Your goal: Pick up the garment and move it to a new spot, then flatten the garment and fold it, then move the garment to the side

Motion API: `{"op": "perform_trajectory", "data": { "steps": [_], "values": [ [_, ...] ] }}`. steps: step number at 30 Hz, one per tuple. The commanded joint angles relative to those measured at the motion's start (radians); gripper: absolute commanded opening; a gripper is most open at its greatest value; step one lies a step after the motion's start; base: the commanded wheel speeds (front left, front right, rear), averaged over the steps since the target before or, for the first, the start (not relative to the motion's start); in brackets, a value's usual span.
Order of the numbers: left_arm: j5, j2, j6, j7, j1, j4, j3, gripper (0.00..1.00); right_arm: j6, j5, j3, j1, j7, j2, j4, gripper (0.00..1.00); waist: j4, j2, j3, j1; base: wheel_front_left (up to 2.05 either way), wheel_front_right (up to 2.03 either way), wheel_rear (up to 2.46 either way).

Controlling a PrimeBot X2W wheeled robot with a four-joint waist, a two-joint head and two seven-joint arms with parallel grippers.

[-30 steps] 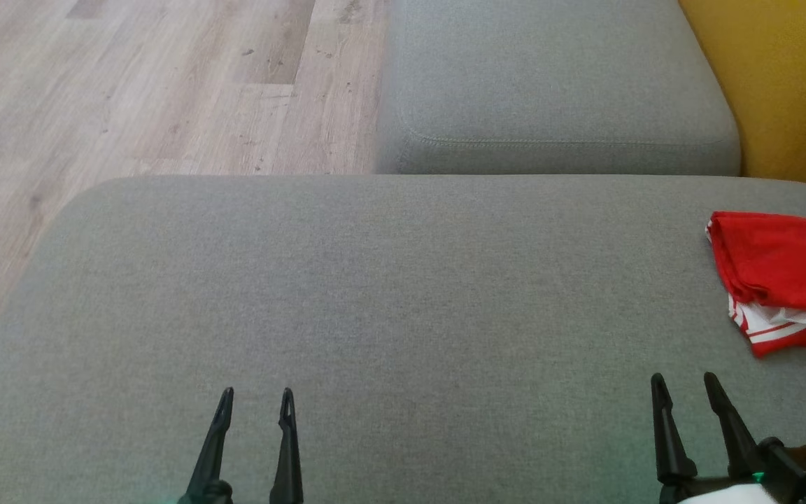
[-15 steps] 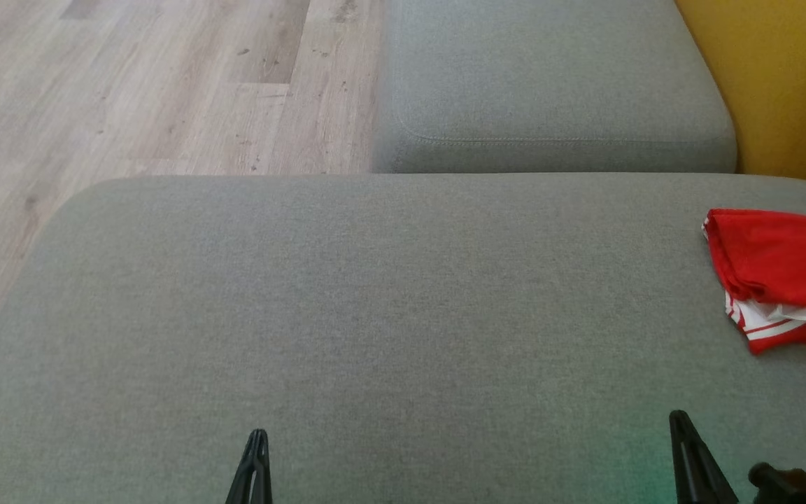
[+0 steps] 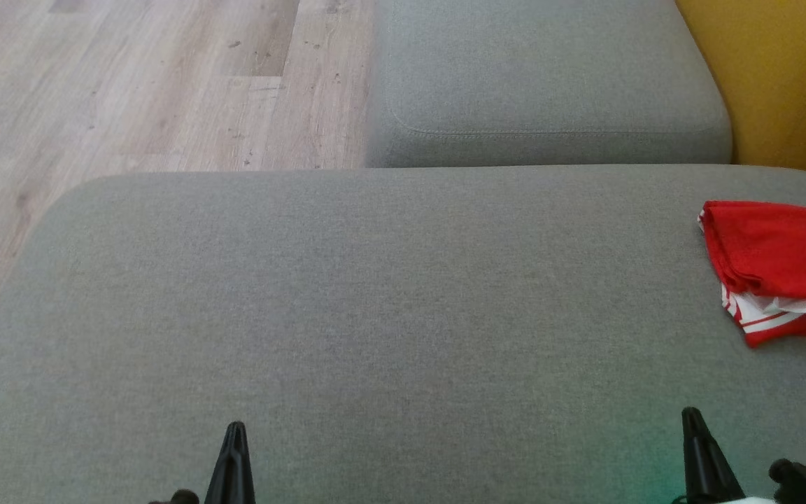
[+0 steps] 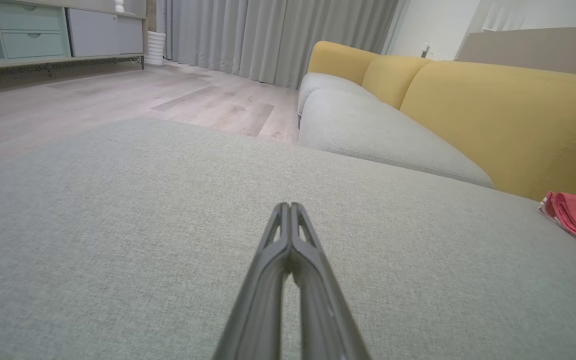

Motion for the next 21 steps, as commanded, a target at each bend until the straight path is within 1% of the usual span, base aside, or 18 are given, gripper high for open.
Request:
{"op": "perform_trajectory", "data": {
  "steps": [1, 21],
  "values": [
    [-0.032, 0.008, -0.008, 0.003, -0.049, -0.023, 0.016, 0.00, 0.000, 0.030, -0.008, -0.060, 0.005, -0.001, -0.030, 0.00, -0.001, 0.0000, 0.002, -0.0001, 0.00, 0.00, 0.00],
    [-0.270, 0.016, -0.050, 0.049, -0.100, -0.002, 0.065, 0.00, 0.000, 0.242, -0.029, -0.110, 0.059, 0.000, -0.027, 0.00, -0.018, 0.0000, 0.021, -0.0001, 0.00, 0.00, 0.00]
  ]
}}
